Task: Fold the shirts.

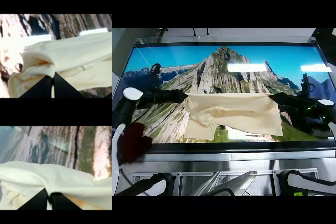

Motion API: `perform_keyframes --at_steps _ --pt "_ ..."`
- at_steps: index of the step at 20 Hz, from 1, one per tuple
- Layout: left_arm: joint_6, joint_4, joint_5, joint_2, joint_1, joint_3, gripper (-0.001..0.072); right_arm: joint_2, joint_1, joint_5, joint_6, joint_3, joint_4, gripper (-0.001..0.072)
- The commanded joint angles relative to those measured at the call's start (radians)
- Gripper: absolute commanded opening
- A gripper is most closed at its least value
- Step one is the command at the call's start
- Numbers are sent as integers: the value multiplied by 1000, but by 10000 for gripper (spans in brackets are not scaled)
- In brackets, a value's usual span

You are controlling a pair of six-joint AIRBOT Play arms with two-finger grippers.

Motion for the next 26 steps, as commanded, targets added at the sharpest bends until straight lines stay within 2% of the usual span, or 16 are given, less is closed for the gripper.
perform_keyframes --at_steps 1,2,3,4,6,10,11,12,17,22,23,24,25,26 --pt "-14 5 -105 -213 -1 192 29 -122 -1 -75 -46 87 40 238" --pt "-25 5 -153 -238 16 245 336 -124 -7 -75 -42 125 34 250" --pt "-51 5 -190 -254 41 290 687 -121 -14 -70 -38 156 32 251" --pt "-70 6 -229 -263 62 324 700 -115 -27 -52 -28 183 24 252" --pt "-95 5 -319 -267 117 367 700 -95 -60 -4 71 209 -23 251" --pt "-101 51 -526 -267 204 327 700 -51 -130 123 216 207 -217 238" --pt "-100 85 -548 -266 217 285 699 -46 -145 160 231 206 -251 168" --pt "-100 108 -555 -267 227 237 700 -42 -158 197 246 206 -277 133" --pt "-22 101 -439 -267 233 14 699 9 -232 262 323 126 -365 134" --pt "17 102 -312 -268 171 -59 698 30 -248 262 325 35 -366 133" --pt "32 105 -294 -268 147 -59 649 30 -248 262 325 29 -366 134" --pt "47 125 -278 -268 119 -59 472 30 -248 263 325 26 -366 134" --pt "59 164 -262 -268 95 -59 380 30 -248 269 325 26 -365 134" --pt "58 198 -248 -268 75 -59 384 30 -248 281 325 26 -365 134"
